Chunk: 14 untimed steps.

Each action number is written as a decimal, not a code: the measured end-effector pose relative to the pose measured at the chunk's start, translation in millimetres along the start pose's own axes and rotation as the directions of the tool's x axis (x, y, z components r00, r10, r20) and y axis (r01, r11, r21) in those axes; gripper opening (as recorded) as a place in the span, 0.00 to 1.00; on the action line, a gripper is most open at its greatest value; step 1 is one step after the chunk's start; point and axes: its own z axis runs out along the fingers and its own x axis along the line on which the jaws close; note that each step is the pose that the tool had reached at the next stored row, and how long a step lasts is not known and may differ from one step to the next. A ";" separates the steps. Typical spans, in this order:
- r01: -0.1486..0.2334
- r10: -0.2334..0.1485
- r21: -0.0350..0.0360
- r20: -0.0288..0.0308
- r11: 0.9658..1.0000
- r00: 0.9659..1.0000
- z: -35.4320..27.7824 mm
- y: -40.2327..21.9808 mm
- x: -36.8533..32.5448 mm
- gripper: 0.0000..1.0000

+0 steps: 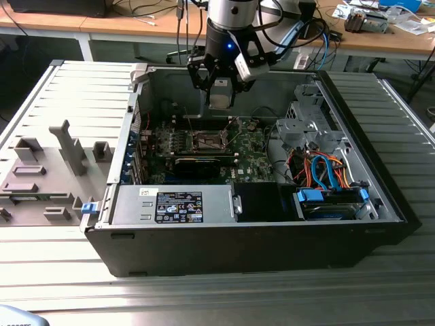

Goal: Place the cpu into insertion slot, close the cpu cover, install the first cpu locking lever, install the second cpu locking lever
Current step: 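Place the cpu into insertion slot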

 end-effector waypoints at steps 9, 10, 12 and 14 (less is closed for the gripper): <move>0.000 0.000 0.000 0.000 1.000 1.000 1.8 0.1 1.2 0.54; 0.000 0.000 0.000 0.000 1.000 1.000 2.1 0.2 1.6 0.54; 0.000 0.000 0.000 0.000 1.000 1.000 2.6 0.3 1.9 0.54; 0.000 0.000 0.000 0.000 1.000 1.000 2.8 0.3 2.1 0.54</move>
